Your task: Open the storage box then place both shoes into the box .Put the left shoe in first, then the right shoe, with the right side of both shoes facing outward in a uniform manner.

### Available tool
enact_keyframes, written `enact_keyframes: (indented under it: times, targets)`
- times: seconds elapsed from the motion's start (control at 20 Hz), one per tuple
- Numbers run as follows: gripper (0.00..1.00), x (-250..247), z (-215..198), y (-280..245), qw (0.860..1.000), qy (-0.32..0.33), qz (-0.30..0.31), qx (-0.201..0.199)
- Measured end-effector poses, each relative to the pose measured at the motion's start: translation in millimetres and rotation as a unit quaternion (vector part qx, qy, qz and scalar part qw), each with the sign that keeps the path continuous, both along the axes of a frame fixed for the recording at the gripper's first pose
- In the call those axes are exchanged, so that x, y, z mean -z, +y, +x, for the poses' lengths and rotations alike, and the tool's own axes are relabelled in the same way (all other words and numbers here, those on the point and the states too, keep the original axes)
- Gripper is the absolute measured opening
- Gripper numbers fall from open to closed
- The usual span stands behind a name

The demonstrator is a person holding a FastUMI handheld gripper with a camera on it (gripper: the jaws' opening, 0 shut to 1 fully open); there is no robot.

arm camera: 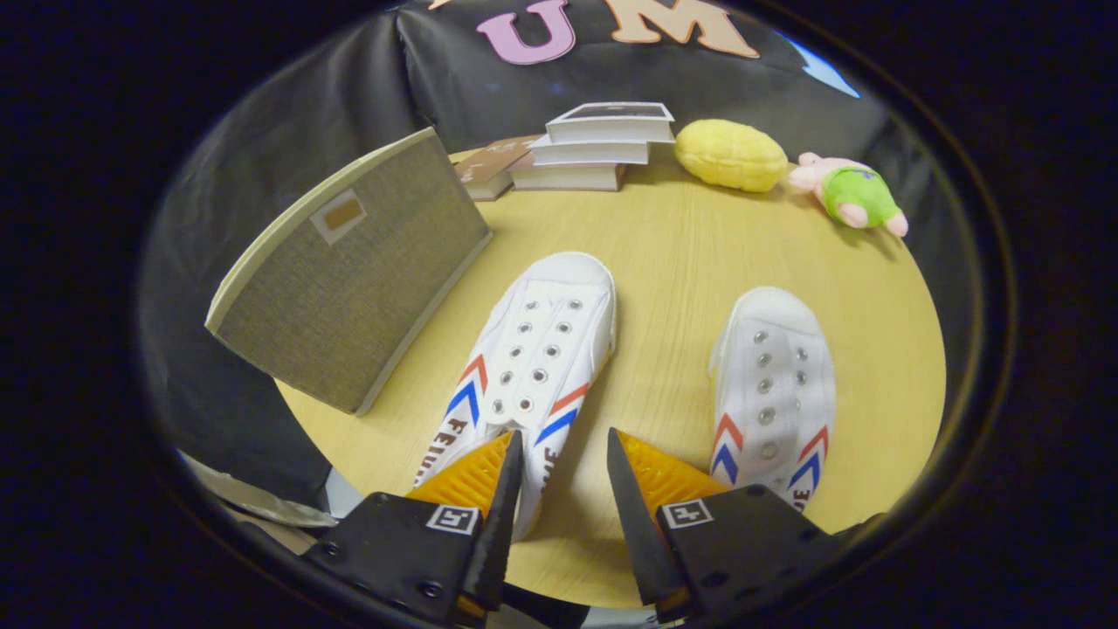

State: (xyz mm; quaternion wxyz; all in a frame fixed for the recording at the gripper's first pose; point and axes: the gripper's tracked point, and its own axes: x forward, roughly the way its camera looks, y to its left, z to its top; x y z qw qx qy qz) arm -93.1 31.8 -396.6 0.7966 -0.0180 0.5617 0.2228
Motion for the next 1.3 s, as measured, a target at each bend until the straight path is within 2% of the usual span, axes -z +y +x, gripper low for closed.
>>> enact_keyframes:
  times: [0.05,0.15,0.3,0.45,0.55,0.8,1.0,1.3]
  targets:
    - [0.39,1.3,-3.1,4.0,1.000,0.007,0.013,0.001]
    - [0.25,3.3,-2.7,10.1,0.999,0.017,0.019,0.027]
    - [0.14,0.4,-3.8,10.7,0.998,0.027,0.027,0.056]
    - [0.04,0.7,-3.4,10.5,0.992,0.051,0.042,0.106]
    - [0.04,-7.1,-2.5,11.2,0.988,0.058,0.058,0.133]
    - [0.03,-19.1,3.0,10.1,0.983,0.042,0.079,0.162]
    - [0.03,-40.7,5.2,16.2,0.971,0.040,0.115,0.204]
    - [0.03,-89.6,33.5,43.5,0.961,0.018,0.153,0.228]
